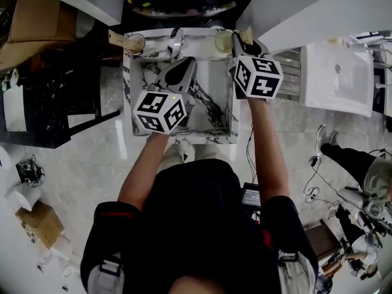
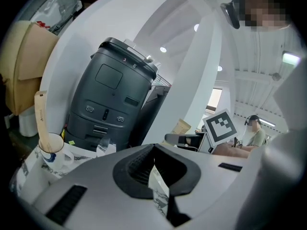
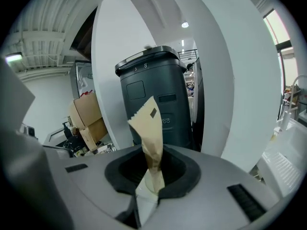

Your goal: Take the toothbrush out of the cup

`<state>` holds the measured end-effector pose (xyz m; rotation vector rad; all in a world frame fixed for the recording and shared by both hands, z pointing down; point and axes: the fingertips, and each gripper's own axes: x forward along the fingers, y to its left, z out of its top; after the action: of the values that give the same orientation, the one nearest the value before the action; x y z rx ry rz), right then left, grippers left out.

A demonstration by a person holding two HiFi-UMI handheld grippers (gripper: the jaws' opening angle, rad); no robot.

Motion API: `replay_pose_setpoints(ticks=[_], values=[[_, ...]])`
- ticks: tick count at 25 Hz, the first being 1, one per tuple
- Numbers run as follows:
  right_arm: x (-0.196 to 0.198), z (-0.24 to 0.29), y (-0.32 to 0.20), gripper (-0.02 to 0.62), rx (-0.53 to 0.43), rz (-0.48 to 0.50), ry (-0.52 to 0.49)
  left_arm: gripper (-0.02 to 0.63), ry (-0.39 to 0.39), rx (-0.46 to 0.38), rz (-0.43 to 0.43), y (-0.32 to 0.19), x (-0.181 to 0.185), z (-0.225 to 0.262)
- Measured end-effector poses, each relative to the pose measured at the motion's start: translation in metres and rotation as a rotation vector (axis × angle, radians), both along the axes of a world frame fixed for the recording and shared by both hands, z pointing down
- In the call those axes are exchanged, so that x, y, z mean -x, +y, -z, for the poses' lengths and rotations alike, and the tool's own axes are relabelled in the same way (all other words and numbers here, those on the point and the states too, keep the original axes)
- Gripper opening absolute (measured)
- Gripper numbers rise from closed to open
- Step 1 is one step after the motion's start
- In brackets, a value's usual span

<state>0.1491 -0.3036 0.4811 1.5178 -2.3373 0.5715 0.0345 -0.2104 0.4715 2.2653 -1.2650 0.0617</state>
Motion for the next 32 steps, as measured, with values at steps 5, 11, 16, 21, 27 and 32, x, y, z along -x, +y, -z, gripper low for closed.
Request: replay_pose_setpoints(ticks=[5, 11, 16, 21, 27, 32], values=[[-0.006, 0.022, 0.008, 0.064, -0.051, -0.018, -0.010, 0.011, 0.002, -0.024, -0.006, 0.004, -0.001, 0.013], [-0.010, 0.041, 0.017, 0.060, -0.076, -0.006, -0.005, 0.011, 0.000, -0.051, -0.002, 0.007, -0.002, 0.029], [-0.011, 0.054, 0.023, 0.058, -0.100, 0.016, 0.004, 0.011, -0.008, -0.077, 0.008, 0.010, 0.001, 0.042], [-0.012, 0.067, 0.028, 0.057, -0.125, 0.032, 0.000, 0.011, -0.019, -0.094, 0.022, 0.014, 0.004, 0.050], [-0.006, 0.077, 0.037, 0.057, -0.140, 0.074, -0.031, 0.011, -0.050, -0.122, 0.042, 0.017, 0.008, 0.060], [0.002, 0.076, 0.045, 0.055, -0.136, 0.109, -0.044, 0.011, -0.065, -0.149, 0.061, 0.025, 0.011, 0.069]])
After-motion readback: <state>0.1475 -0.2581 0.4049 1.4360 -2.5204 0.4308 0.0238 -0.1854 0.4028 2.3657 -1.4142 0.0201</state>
